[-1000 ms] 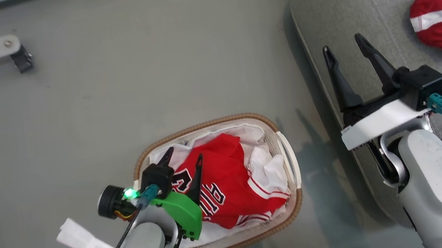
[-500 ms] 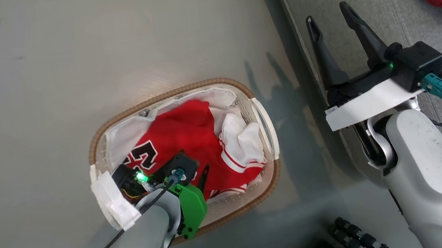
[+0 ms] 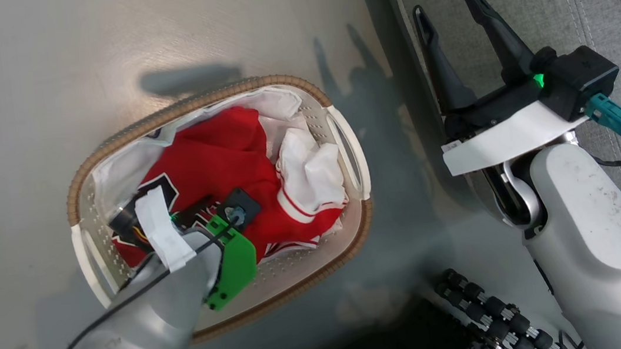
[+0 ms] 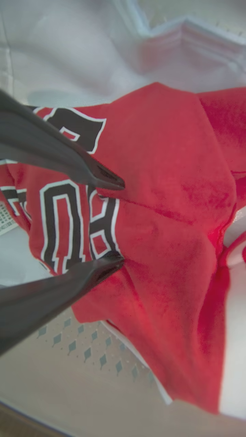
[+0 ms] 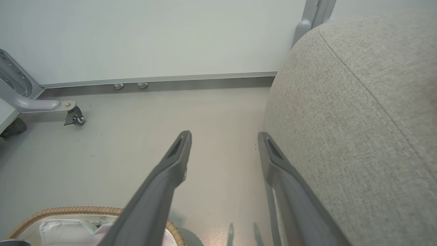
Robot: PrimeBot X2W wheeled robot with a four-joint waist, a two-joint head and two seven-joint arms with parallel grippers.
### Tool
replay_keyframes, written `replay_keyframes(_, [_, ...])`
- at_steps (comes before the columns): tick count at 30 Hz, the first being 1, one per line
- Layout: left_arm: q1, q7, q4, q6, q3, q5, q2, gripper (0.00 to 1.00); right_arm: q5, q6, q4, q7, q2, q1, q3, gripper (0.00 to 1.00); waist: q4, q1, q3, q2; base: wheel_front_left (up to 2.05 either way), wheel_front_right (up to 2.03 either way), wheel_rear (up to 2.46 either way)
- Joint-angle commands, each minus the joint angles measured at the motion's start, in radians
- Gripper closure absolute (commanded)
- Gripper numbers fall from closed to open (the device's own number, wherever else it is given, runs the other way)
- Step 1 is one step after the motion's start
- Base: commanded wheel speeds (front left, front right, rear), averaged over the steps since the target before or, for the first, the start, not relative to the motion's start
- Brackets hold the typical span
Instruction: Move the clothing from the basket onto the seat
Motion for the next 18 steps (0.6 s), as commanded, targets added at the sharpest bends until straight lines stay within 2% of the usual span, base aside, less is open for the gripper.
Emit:
replay_keyframes(1, [-0.031,0.032,0.01,0.013,-0.018,0.024,0.023,0.0,0.007,-0.001,-0.008,0.0,0.001,-0.016,0.001,0.0,-0.025,-0.0001,0.038,0.0099,0.0,0.0,0.0])
replay_keyframes(7, [-0.065,0.064,0.02,0.013,-0.052,0.05,0.039,0.0,0.014,-0.001,-0.015,0.0,0.005,-0.022,-0.009,0.0,-0.038,-0.0001,0.07,0.0099,0.0,0.0,0.0])
replay_keyframes(17, [-0.094,0.053,0.023,0.01,-0.057,0.029,0.03,0.0,0.037,-0.001,-0.023,0.0,0.006,-0.028,-0.022,0.0,-0.033,-0.0001,0.1,0.0099,0.0,0.0,0.0])
replay_keyframes(18, [-0.093,0.053,0.024,0.01,-0.055,0.023,0.03,0.25,0.037,-0.001,-0.022,0.0,0.006,-0.03,-0.022,0.0,-0.033,-0.0001,0.1,0.0099,0.0,0.0,0.0])
